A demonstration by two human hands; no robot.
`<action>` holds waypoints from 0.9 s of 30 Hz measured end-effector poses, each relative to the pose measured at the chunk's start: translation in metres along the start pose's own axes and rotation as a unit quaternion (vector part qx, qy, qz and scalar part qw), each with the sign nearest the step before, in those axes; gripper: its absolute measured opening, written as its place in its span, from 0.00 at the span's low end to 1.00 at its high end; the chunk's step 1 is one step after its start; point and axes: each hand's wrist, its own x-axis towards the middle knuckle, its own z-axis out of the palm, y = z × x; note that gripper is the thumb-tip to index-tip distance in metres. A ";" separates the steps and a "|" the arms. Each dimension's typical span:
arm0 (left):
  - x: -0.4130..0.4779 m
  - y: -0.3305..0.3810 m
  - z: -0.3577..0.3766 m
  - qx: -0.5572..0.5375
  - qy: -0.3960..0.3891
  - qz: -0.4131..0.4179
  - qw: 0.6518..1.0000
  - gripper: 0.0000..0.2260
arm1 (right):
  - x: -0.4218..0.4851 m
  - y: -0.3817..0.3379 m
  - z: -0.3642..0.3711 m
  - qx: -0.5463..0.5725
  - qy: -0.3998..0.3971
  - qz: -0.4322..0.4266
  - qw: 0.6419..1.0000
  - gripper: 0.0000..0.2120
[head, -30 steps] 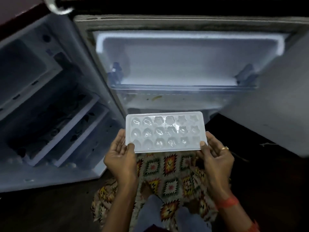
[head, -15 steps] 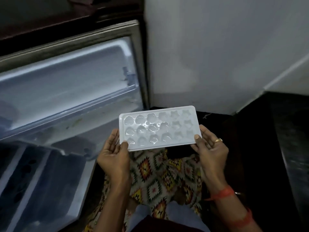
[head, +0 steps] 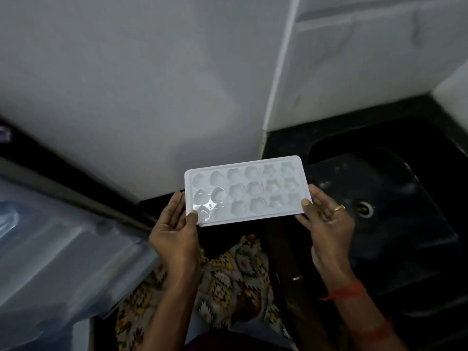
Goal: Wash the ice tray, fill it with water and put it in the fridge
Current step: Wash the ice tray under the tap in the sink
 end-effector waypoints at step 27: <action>-0.042 -0.056 0.344 0.189 -0.509 -0.049 0.838 0.21 | 0.084 -0.032 -0.148 0.044 0.499 -0.002 0.866 0.12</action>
